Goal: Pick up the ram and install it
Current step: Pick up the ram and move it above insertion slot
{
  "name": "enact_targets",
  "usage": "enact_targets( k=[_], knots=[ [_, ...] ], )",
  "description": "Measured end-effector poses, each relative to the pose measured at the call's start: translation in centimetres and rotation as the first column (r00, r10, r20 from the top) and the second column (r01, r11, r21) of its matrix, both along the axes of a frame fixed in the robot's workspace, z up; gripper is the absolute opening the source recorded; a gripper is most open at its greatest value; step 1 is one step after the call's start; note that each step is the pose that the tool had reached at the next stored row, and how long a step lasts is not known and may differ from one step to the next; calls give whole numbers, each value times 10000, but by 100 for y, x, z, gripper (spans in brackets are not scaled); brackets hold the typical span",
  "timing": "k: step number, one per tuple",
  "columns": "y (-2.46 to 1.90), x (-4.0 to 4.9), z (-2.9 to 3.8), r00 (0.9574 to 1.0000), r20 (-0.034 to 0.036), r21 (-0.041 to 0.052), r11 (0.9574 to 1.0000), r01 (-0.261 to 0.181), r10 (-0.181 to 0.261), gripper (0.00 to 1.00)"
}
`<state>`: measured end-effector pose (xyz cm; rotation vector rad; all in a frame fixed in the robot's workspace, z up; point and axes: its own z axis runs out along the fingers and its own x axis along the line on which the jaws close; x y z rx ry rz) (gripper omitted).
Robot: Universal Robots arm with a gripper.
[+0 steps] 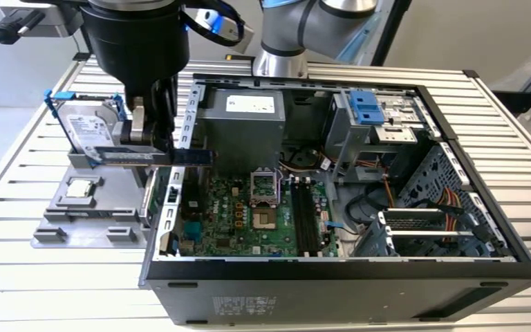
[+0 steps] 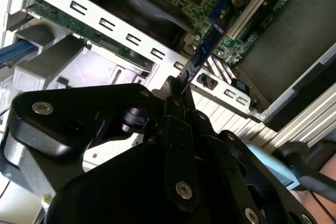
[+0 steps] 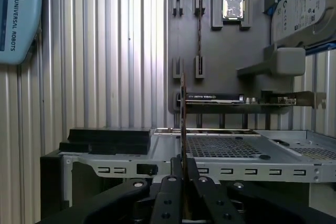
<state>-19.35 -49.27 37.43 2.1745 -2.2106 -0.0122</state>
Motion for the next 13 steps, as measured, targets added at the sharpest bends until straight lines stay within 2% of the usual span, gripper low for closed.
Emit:
enact_targets(
  k=[13],
  knots=[
    [0,85,0,10000,0,-1,10000,-1,1,0]
  ],
)
